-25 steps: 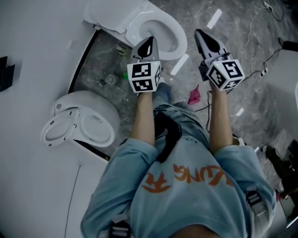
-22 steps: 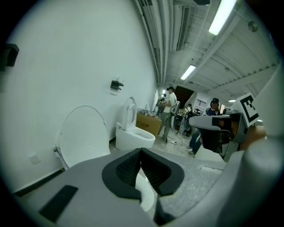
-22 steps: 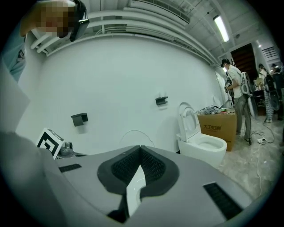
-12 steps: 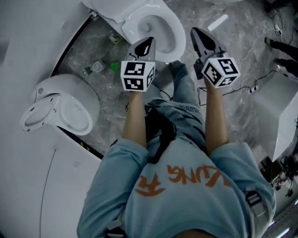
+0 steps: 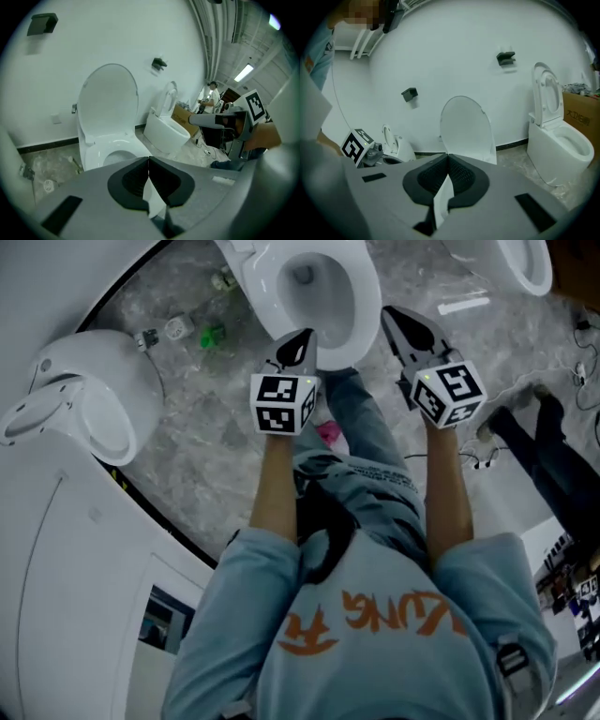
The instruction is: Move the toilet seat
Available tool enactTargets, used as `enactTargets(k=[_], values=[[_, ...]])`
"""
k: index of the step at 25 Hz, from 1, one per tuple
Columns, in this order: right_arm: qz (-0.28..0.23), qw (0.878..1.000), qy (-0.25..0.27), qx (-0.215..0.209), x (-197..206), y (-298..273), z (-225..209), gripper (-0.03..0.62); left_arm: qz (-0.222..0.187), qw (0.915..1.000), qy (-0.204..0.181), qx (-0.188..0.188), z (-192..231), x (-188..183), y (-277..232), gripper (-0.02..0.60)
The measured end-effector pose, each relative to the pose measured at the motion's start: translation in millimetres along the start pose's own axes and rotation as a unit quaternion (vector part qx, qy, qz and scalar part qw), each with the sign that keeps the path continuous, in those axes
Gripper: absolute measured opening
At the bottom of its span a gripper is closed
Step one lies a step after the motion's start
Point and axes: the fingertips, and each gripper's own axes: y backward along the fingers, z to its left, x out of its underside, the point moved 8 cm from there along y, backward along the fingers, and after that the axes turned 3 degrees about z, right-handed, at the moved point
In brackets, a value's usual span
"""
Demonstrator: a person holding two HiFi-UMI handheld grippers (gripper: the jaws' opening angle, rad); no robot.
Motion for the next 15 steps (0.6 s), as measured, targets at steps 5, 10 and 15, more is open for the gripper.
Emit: enactTargets(k=[5,10,15], values=[[0.063,0.997,0.019,-0.049,49.2,-31.5,-21.7,0.0,0.027,0.9984,0.031,-0.04,0.2,47.2,-40.4,-0.006],[0.129,0.983,0.058,-0.115,92.7,-64.2,-25.9,0.0,0.083,0.996,0.007,-0.03,-1.0,78.6,-80.7,-0.005],[0.197,0.956,0.127,-0.178,135.1,-92.1,-24.8,0.002,0.144,0.9867,-0.075,-0.011,14.2,111.0,-107.9,-0.005]])
